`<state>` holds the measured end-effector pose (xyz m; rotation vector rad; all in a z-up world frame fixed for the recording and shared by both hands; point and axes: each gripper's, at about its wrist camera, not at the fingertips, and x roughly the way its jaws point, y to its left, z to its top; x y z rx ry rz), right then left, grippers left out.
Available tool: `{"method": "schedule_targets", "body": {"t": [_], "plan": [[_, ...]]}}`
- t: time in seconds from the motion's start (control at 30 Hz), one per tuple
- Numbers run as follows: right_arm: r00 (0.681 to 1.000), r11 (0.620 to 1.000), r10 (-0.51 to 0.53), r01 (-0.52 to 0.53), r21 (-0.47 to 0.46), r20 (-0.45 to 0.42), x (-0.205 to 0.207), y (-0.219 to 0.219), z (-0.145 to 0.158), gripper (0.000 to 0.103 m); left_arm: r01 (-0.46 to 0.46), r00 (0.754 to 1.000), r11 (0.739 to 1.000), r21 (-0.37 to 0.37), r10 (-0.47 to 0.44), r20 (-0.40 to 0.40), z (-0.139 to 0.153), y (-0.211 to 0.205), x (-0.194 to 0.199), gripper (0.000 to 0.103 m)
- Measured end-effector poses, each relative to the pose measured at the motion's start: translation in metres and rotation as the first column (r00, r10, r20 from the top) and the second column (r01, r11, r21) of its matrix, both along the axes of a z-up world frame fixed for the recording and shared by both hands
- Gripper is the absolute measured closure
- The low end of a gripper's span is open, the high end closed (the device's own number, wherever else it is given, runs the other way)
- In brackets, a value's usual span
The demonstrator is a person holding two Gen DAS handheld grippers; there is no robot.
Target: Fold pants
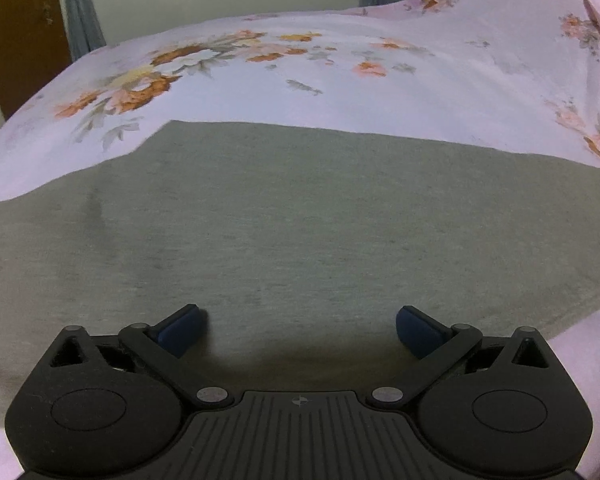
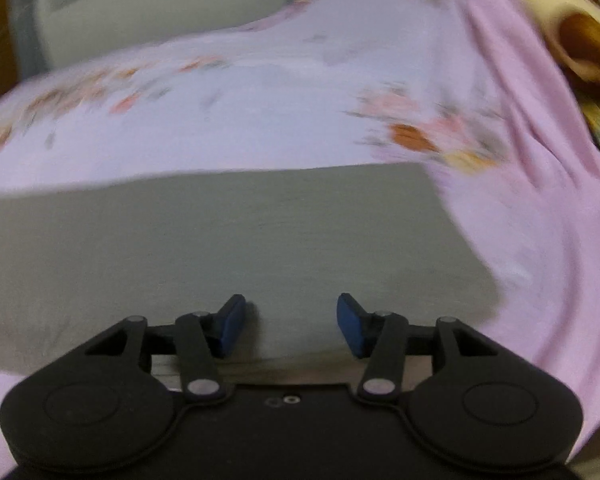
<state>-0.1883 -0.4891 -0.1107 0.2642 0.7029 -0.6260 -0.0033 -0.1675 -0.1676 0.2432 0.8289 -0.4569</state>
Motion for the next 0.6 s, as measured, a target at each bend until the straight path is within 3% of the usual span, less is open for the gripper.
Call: {"method": "schedule_targets", "body": {"t": [0.1, 0.27, 0.53, 0.57, 0.6], "plan": [[0.993, 0.989, -0.107, 0.1, 0.112, 0.054, -0.028, -0.024, 0.006, 0.051, -0.023, 1.0, 1.0, -0.013, 0.023, -0.003, -0.001, 0.006, 0.001, 0.0], [0.96, 0.927, -0.256, 0.211, 0.309, 0.113, -0.053, -0.059, -0.009, 0.054, -0.018, 1.0, 1.0, -0.009, 0.018, 0.002, -0.003, 0.005, 0.0, 0.0], [0.917, 0.886, -0.352, 0.262, 0.383, 0.187, -0.038, -0.079, -0.018, 0.062, -0.021, 1.0, 1.0, -0.01, 0.021, -0.009, -0.007, 0.005, 0.001, 0.0], [0.908, 0.876, -0.366, 0.262, 0.405, 0.205, -0.042, -0.079, -0.018, 0.066, -0.022, 1.0, 1.0, -0.008, 0.022, -0.008, -0.007, 0.004, 0.001, 0.0], [0.903, 0.871, -0.372, 0.259, 0.418, 0.214, -0.041, -0.081, -0.019, 0.077, -0.023, 1.0, 1.0, -0.006, 0.023, -0.008, -0.007, 0.004, 0.001, 0.0]]}}
